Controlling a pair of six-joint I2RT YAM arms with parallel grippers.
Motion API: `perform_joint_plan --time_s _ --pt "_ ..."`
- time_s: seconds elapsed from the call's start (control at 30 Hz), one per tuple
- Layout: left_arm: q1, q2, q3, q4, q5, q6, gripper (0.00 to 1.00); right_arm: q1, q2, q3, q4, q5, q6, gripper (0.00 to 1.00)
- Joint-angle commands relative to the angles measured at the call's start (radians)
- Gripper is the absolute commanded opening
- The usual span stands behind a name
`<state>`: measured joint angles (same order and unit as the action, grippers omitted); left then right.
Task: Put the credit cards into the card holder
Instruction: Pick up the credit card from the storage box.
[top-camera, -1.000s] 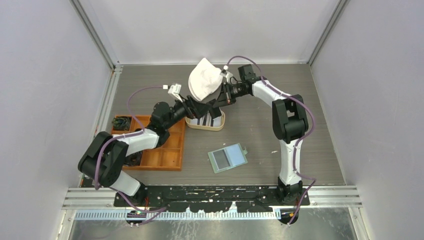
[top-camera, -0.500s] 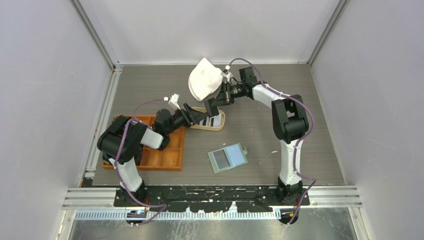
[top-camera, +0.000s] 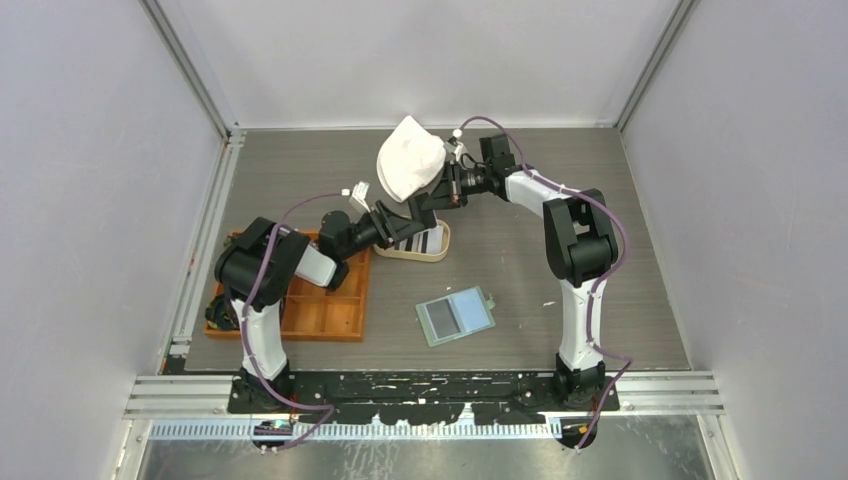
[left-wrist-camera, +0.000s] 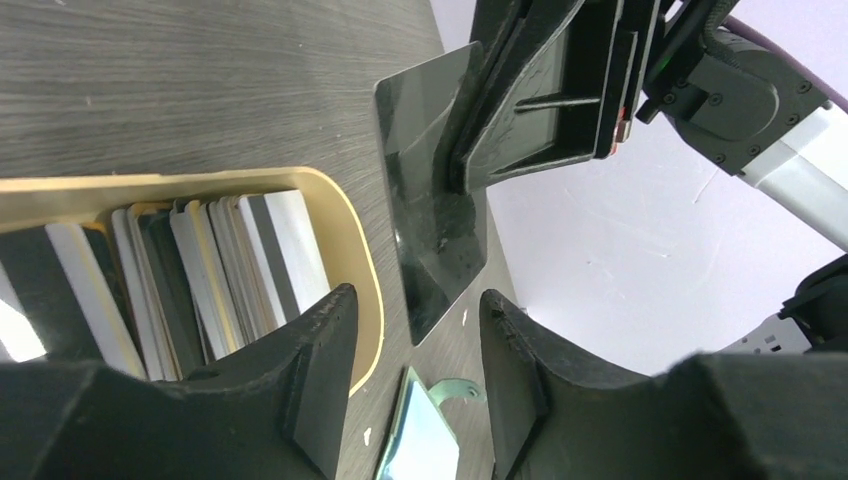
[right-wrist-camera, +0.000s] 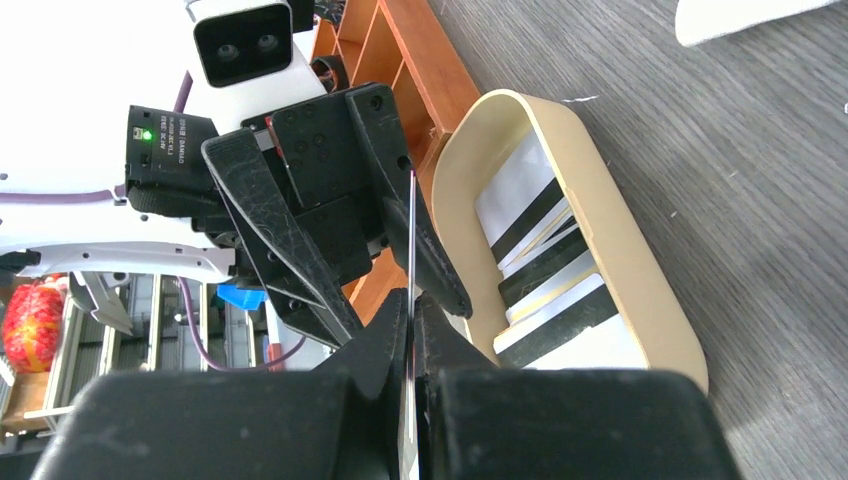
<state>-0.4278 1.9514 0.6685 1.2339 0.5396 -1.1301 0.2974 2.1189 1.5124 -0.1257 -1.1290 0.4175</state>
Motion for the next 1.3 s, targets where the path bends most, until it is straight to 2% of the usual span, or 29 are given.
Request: perform_joint_plan --time_s 0.0,0.1,0.17,0.23,0.27,0.3,0.37,0.53,0.63,0.7,0.9,1.13,1.27 --pt "0.0 0.006 0.046 0.066 0.039 -0.012 0.46 0.007 -0.026 0.007 0.049 -0.032 0.016 0.03" --pt "0.0 0.015 0.059 0.067 0.052 -0.014 0.4 0.01 -0.021 0.005 0.05 -0.032 0.016 0.04" --pt "-0.001 0.021 0.064 0.071 0.06 -0.015 0.33 0.011 -0.019 0.005 0.049 -0.031 0.017 0.04" --pt "-0.001 0.027 0.07 0.076 0.071 -0.019 0.19 0.011 -0.017 0.005 0.048 -0.031 0.017 0.04" --pt "0.0 0.031 0.072 0.081 0.075 -0.022 0.08 0.011 -0.017 0.005 0.048 -0.031 0.017 0.04" --pt "0.0 0.032 0.072 0.085 0.075 -0.023 0.01 0.01 -0.017 0.006 0.045 -0.03 0.015 0.05" --pt "0.0 0.03 0.067 0.088 0.072 -0.021 0.0 0.009 -0.018 0.016 0.003 -0.026 -0.019 0.09" --pt "-0.001 -0.006 0.047 0.019 0.037 0.009 0.0 0.005 -0.036 0.106 -0.284 0.074 -0.26 0.29" --pt "-0.01 -0.03 0.043 -0.043 0.019 0.037 0.0 0.005 -0.058 0.111 -0.323 0.124 -0.303 0.42" --pt "-0.02 -0.049 0.043 -0.087 0.004 0.066 0.0 0.004 -0.064 0.109 -0.33 0.146 -0.312 0.47" --pt "-0.043 -0.095 0.048 -0.201 -0.036 0.134 0.0 0.016 -0.054 0.11 -0.341 0.183 -0.316 0.49" --pt "-0.044 -0.092 0.052 -0.213 -0.023 0.132 0.0 0.041 -0.043 0.117 -0.34 0.174 -0.314 0.49" --pt "-0.043 -0.092 0.052 -0.217 -0.019 0.132 0.0 0.046 -0.048 0.115 -0.334 0.178 -0.306 0.43"
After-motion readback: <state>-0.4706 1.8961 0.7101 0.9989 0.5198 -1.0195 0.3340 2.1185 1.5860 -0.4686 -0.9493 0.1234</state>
